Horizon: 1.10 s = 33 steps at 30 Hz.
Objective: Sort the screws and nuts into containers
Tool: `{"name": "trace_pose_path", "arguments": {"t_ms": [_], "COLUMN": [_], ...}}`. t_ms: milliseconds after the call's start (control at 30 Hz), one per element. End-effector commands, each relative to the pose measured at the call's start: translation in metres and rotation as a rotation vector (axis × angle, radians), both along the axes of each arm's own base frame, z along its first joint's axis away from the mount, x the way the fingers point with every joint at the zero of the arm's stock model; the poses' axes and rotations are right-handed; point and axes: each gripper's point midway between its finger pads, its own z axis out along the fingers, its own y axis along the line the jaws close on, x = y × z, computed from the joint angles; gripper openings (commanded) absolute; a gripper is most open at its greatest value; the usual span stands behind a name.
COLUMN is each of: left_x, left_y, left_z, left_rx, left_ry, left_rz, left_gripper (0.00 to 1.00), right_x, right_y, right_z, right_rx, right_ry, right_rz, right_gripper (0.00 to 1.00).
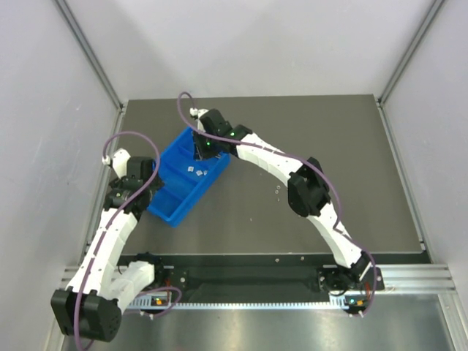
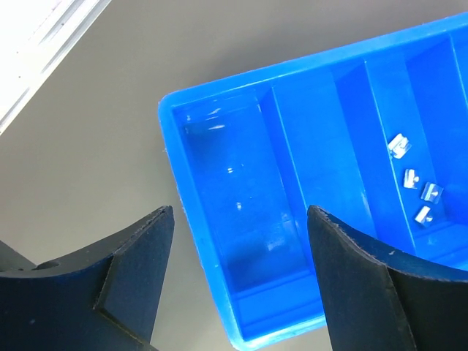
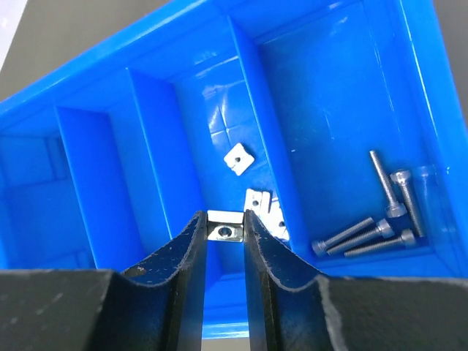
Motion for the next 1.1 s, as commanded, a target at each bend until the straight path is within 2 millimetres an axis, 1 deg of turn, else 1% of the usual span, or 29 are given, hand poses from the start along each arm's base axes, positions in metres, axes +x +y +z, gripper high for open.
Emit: {"name": "trace_pose_path", "arguments": {"t_ms": [0,67,133,233,333,367,400,433,467,500,533,567,633,667,700,733,767,800,833,867,900,933,967,1000,1033,1067], "left_x": [0.004,0.002,0.001,0.001,0.001,0.001,0.002,0.003,0.003,0.005,0.006,0.008,0.011,0.015,0.017,0.019,0.024,0.026,0.028,0.030,0.036,0.038,0.041,0.046,0.048,0.051], "left_y": [0.004,0.004,0.005,0.004,0.004,0.004,0.003,0.003,0.002,0.001,0.000,-0.001,-0.005,-0.007,-0.009,-0.011,-0.016,-0.017,-0.020,-0.024,-0.028,-0.032,-0.038,-0.042,-0.047,-0.051], "left_z": [0.016,0.016,0.016,0.016,0.017,0.017,0.017,0.017,0.018,0.018,0.018,0.019,0.019,0.020,0.020,0.022,0.024,0.026,0.027,0.029,0.035,0.036,0.038,0.043,0.044,0.047], "left_rx": [0.022,0.020,0.018,0.012,0.010,0.009,0.008,0.007,0.005,-0.001,-0.003,-0.007,-0.018,-0.020,-0.026,-0.030,-0.037,-0.040,-0.044,-0.048,-0.049,-0.050,-0.056,-0.062,-0.071,-0.073], "left_ry": [-0.038,-0.040,-0.045,-0.052,-0.054,-0.056,-0.059,-0.060,-0.064,-0.065,-0.065,-0.071,-0.077,-0.088,-0.094,-0.104,-0.121,-0.131,-0.143,-0.148,-0.180,-0.187,-0.193,-0.215,-0.219,-0.227], "left_rz": [-0.007,-0.006,-0.004,-0.004,-0.003,-0.005,-0.008,-0.009,-0.012,-0.019,-0.022,-0.029,-0.053,-0.064,-0.076,-0.088,-0.115,-0.128,-0.141,-0.175,-0.204,-0.232,-0.276,-0.298,-0.325,-0.352], "left_gripper": [0.79,0.79,0.79,0.79,0.79,0.79,0.79,0.79,0.79,0.79,0.79,0.79,0.79,0.79,0.79,0.79,0.79,0.79,0.79,0.79,0.78,0.78,0.77,0.77,0.76,0.76], "right_x": [-0.003,-0.007,-0.011,-0.020,-0.029,-0.032,-0.034,-0.036,-0.037,-0.037,-0.036,-0.031,-0.022,-0.010,-0.004,0.003,0.014,0.017,0.023,0.028,0.026,0.022,0.030,0.022,0.016,0.014], "right_y": [0.015,0.018,0.021,0.024,0.026,0.028,0.027,0.028,0.028,0.028,0.027,0.022,0.012,-0.005,-0.017,-0.031,-0.059,-0.077,-0.100,-0.134,-0.158,-0.185,-0.219,-0.244,-0.268,-0.294], "right_z": [0.024,0.022,0.025,0.023,0.020,0.020,0.021,0.026,0.030,0.037,0.045,0.064,0.088,0.115,0.126,0.133,0.161,0.168,0.155,0.181,0.153,0.168,0.158,0.119,0.121,0.105], "right_rx": [0.050,0.048,0.051,0.035,0.016,0.014,0.013,0.022,0.033,0.048,0.063,0.096,0.135,0.175,0.179,0.168,0.178,0.156,0.099,0.107,0.041,0.042,0.008,-0.071,-0.086,-0.124], "right_ry": [-0.070,-0.067,-0.077,-0.086,-0.095,-0.099,-0.097,-0.099,-0.089,-0.088,-0.089,-0.088,-0.090,-0.103,-0.107,-0.118,-0.163,-0.174,-0.169,-0.206,-0.155,-0.180,-0.165,-0.095,-0.100,-0.062], "right_rz": [0.045,0.067,0.088,0.136,0.181,0.197,0.203,0.207,0.203,0.201,0.190,0.160,0.114,0.062,0.038,-0.006,-0.057,-0.095,-0.161,-0.230,-0.278,-0.335,-0.430,-0.477,-0.533,-0.596], "right_gripper": [0.03,0.04,0.07,0.09,0.21,0.31,0.36,0.43,0.57,0.62,0.66,0.70,0.72,0.74,0.75,0.76,0.77,0.77,0.78,0.78,0.78,0.77,0.78,0.78,0.78,0.77]}}
